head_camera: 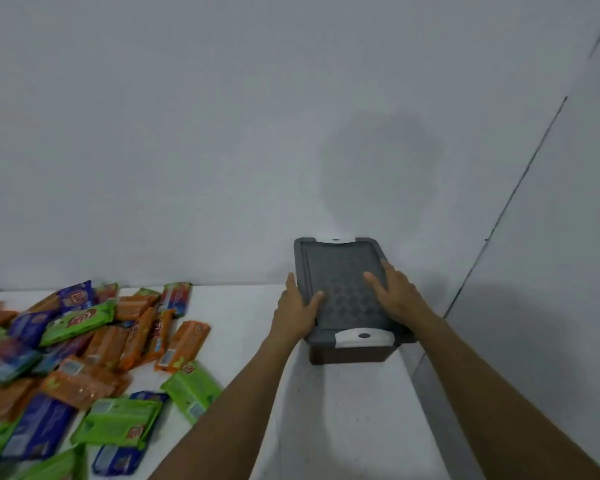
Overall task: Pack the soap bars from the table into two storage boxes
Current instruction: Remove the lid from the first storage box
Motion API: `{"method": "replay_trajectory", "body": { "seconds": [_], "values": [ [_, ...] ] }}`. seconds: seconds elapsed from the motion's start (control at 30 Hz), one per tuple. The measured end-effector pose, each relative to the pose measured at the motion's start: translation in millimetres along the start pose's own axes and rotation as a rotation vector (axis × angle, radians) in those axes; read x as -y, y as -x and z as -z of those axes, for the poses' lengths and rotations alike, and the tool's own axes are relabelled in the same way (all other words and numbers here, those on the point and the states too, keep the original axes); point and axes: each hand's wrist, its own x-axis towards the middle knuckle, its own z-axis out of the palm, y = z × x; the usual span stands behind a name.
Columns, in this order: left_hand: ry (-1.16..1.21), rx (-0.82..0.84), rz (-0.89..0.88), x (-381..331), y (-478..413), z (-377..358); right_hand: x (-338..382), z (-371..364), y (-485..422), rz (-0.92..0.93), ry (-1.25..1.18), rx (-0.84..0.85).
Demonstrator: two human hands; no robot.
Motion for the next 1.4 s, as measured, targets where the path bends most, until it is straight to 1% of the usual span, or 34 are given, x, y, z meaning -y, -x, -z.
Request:
{"method": "replay_trajectory", "body": {
  "seconds": [0.07,0.13,0.27,0.4,0.53,0.67,0.8,0.87,0.97,1.1,1.23,1.3,1.4],
  "values": [
    [0.044,-0.011,0.055,-1,0,-3,2,1,7,-0.061,-0.035,0.021],
    [0.041,-0.028,0.087,0,0,-3,3,-2,13,-0.078,-0.037,0.014],
    [-0.018,-0.045,0.081,1,1,1,11,-2,18,-0.106,-0.075,-0.005],
    [-0.075,-0.067,0.110,8,3,18,19,1,28,-0.036,-0.052,-0.045],
    [-0.087,-0.071,0.114,17,10,47,27,5,33,0.044,0.038,-0.021],
    [-0.134,-0.036,0.020,24,23,77,34,8,34,0.096,0.189,0.038],
    [-0.198,0.033,-0.112,29,35,110,45,13,36,0.171,0.446,-0.021],
    [-0.244,0.091,-0.170,31,41,125,51,15,39,0.226,0.487,-0.021],
    [-0.256,0.164,-0.244,30,56,142,55,16,44,0.265,0.398,0.078],
    [-0.274,0.274,-0.261,31,69,153,51,16,60,0.341,0.226,0.160],
    [-0.308,0.338,-0.283,34,81,156,37,12,85,0.317,0.146,0.146],
    [-0.361,0.321,-0.274,41,84,153,30,7,100,0.279,0.156,0.143],
    [-0.431,0.286,-0.292,55,89,144,20,-2,129,0.265,0.173,0.090]
  ]
}}
